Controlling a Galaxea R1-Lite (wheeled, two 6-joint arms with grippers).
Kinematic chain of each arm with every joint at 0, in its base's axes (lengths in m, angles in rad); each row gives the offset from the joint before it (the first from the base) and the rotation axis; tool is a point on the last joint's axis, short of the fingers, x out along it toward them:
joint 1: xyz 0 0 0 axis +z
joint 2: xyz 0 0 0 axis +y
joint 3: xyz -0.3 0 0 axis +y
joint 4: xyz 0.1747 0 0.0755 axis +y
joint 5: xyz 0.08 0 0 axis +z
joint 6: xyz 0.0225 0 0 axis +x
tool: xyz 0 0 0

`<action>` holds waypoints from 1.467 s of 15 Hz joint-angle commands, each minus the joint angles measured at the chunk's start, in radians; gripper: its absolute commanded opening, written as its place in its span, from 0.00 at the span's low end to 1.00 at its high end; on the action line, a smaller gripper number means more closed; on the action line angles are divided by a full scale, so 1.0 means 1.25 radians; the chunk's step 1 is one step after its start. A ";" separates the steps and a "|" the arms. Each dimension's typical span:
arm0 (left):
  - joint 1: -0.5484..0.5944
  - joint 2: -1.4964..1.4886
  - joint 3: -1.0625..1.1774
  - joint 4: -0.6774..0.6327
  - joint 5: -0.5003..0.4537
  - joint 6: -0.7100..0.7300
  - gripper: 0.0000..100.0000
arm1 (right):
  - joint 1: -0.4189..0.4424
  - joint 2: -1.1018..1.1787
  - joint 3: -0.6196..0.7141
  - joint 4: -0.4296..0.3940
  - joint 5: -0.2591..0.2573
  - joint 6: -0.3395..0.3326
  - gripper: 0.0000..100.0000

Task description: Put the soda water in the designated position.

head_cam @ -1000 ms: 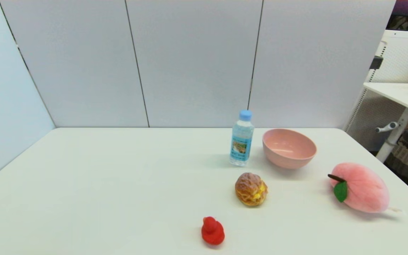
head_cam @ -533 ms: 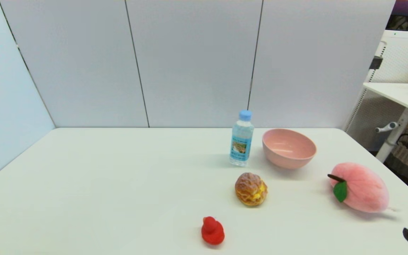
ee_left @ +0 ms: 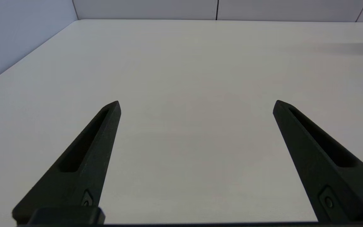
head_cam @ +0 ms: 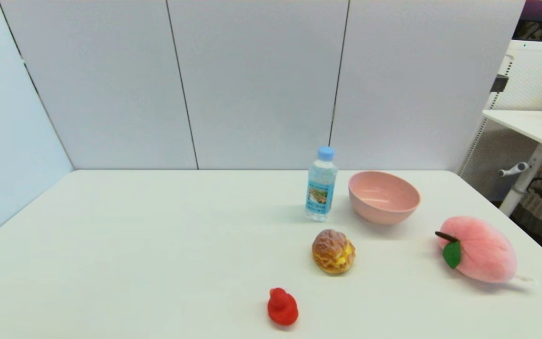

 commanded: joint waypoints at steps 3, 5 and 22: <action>0.000 0.001 0.000 -0.001 0.000 0.000 1.00 | -0.045 -0.149 0.009 0.028 0.028 0.010 1.00; 0.000 0.001 0.000 -0.001 0.000 0.000 1.00 | -0.047 -0.245 0.011 0.029 0.024 0.036 1.00; 0.000 0.001 0.000 0.006 0.061 -0.203 1.00 | -0.047 -0.239 0.009 0.028 0.019 0.073 1.00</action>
